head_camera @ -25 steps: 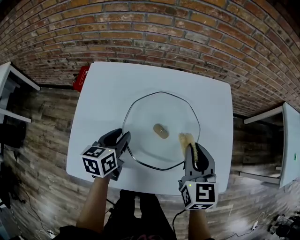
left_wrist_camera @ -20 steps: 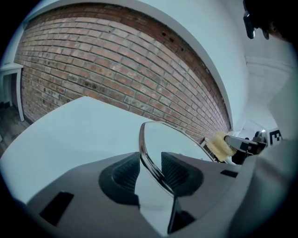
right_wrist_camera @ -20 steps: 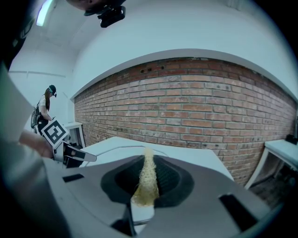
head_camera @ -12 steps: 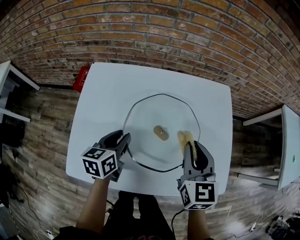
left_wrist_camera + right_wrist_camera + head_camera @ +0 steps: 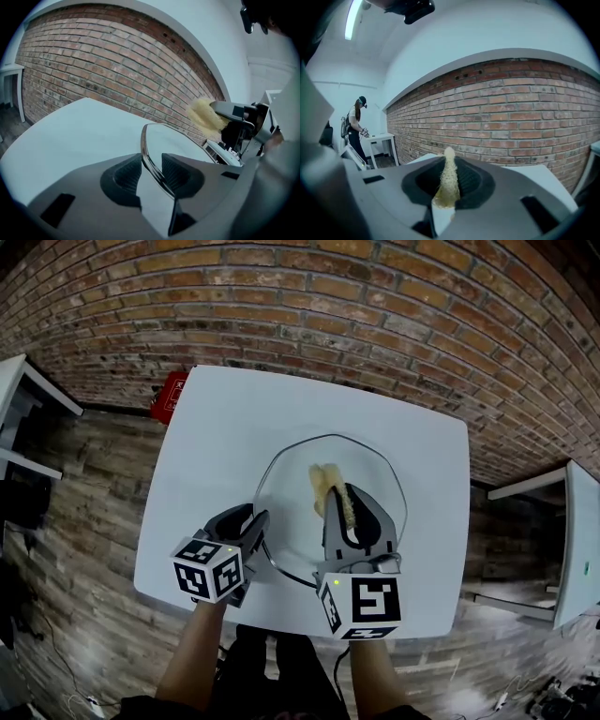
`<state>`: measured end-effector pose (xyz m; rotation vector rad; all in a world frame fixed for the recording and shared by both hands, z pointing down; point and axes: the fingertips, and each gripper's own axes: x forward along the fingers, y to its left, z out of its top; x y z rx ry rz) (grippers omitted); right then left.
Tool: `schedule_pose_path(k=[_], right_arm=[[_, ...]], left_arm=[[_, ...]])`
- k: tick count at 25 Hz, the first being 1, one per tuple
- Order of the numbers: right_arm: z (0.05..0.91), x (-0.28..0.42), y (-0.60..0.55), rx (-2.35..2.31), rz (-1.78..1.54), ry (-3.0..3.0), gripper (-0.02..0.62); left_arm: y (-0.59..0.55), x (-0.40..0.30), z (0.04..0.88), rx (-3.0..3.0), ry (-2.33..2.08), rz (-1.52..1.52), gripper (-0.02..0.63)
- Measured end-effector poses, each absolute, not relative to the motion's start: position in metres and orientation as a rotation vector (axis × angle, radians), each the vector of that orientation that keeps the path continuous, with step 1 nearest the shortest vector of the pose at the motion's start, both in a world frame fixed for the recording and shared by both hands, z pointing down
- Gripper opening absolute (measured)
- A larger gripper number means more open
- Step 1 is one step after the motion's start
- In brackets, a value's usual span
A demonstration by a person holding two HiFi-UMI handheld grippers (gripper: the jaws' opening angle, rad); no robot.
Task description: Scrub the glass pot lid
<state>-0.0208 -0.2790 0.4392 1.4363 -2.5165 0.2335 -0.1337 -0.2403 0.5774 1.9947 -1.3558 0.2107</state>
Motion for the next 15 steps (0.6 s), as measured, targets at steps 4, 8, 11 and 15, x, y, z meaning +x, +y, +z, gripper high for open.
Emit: schedule_pose_path(k=[4,8,11,15], right_arm=[[0.452,-0.061,-0.288,1.349,0.304,-2.553,0.058],[0.472,-0.083,-0.296,1.275,0.331,-2.535,0.058],[0.489,-0.089,-0.301,1.246,0.354,-2.49,0.058],[0.507,-0.093,-0.305,1.211,0.345,-2.447,0.058]], left_arm=[[-0.242,-0.135,0.578,1.995,-1.356,0.218,0.138],[-0.244,-0.134,0.578,1.996,-1.357,0.225,0.137],[-0.246,-0.136,0.577,1.995,-1.36,0.228,0.134],[-0.249,-0.137,0.577,1.996,-1.365,0.244,0.132]])
